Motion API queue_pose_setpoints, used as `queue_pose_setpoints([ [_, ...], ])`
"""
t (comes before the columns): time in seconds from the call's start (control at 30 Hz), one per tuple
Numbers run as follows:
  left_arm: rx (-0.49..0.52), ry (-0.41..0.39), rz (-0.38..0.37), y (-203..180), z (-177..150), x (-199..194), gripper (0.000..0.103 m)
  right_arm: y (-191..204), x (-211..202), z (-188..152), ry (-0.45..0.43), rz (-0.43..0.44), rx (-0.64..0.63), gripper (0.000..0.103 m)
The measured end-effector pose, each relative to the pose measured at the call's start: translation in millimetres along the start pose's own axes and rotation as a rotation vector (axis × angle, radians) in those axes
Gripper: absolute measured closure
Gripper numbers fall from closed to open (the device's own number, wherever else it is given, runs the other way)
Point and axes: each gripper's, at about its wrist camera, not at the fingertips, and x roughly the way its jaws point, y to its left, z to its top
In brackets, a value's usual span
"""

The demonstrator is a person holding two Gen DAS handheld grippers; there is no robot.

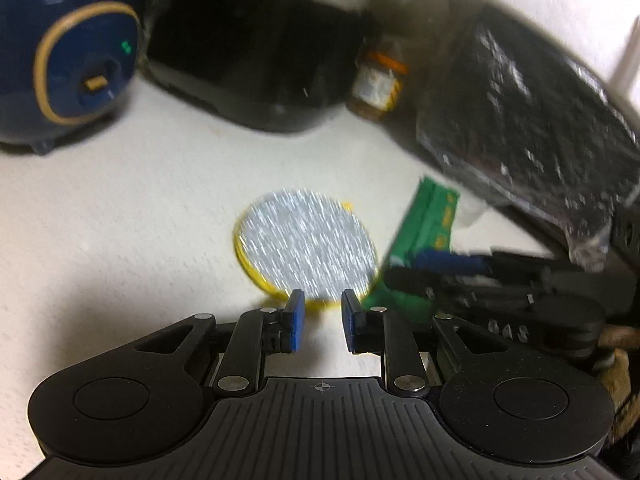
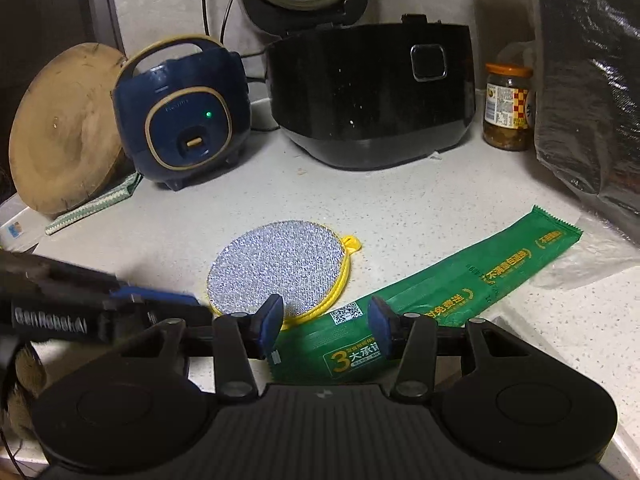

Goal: Collect trash
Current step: 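Move the left tool to the glittery sponge while the right tool approaches the green wrapper, then close the left tool on the glittery sponge while the right tool grips the green wrapper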

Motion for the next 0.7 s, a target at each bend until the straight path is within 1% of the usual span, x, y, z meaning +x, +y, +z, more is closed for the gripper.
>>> queue_pose_setpoints([
  [0.1, -0.043, -0.045, 0.03, 9.2, 8.9, -3.2, 0.08, 0.2, -9.3, -1.2, -0.028, 0.01, 0.008, 0.056],
  [0.27, -0.123, -0.09, 0.069, 24.6, 27.4, 11.2, 0.08, 2.9, -12.9, -1.0, -0.048, 0.012, 0.022, 0.057],
  [0.33, -0.114, -0.106, 0.081, 25.0, 36.5, 21.9, 0.08, 3.8, -10.4, -0.7, -0.049, -0.004, 0.023, 0.057],
  [0.43, -0.07, -0.096, 0.108, 25.2, 50.0, 43.8, 0.08, 1.7, -9.2, -1.5, -0.051, -0.02, 0.045, 0.057],
  [0.57, -0.06, -0.043, 0.051, 26.7, 52.0, 61.4, 0.08, -3.8, -11.8, -6.7, -0.037, -0.034, 0.068, 0.058],
  [0.7, -0.01, -0.026, 0.024, 15.1, 41.6, 56.9, 0.08, -3.6, -17.1, -12.2, -0.037, -0.059, 0.043, 0.059],
])
